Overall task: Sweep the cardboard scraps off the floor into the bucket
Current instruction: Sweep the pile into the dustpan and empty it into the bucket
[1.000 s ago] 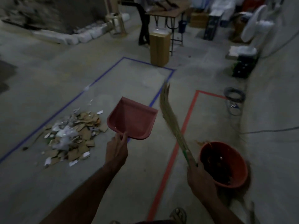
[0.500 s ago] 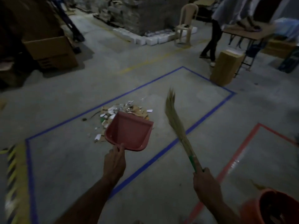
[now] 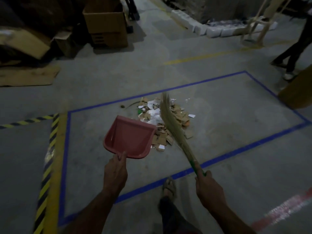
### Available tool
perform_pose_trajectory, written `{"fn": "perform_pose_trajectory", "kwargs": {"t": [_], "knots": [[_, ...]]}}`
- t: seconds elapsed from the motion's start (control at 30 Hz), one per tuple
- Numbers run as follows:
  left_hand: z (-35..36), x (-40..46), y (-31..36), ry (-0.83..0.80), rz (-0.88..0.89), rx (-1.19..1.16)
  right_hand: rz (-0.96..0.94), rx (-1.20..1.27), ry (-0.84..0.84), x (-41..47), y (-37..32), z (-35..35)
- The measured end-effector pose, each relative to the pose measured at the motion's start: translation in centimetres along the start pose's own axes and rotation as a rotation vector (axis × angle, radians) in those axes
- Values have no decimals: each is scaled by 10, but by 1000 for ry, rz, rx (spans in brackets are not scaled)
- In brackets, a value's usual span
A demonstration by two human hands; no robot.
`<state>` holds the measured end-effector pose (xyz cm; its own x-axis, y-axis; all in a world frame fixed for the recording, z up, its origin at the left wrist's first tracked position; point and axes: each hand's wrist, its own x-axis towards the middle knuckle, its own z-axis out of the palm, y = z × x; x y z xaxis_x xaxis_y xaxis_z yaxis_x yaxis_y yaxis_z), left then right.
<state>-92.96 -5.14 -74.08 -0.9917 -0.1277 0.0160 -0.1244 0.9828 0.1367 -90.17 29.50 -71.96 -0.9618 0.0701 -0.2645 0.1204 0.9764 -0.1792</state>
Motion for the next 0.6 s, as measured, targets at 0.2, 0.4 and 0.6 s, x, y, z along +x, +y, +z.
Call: {"fn": "perform_pose_trajectory", "kwargs": {"t": [0.2,0.4,0.6], "knots": [[20,82,-22,-30,-70,37,-25,2,-17,125,-36,7],[30,164,-35,1,-106,74,-81,28,-60,228,-62,-9],[48,238,-51,-66,-128,48,-89,-11,-126,301,-90,-15]]}}
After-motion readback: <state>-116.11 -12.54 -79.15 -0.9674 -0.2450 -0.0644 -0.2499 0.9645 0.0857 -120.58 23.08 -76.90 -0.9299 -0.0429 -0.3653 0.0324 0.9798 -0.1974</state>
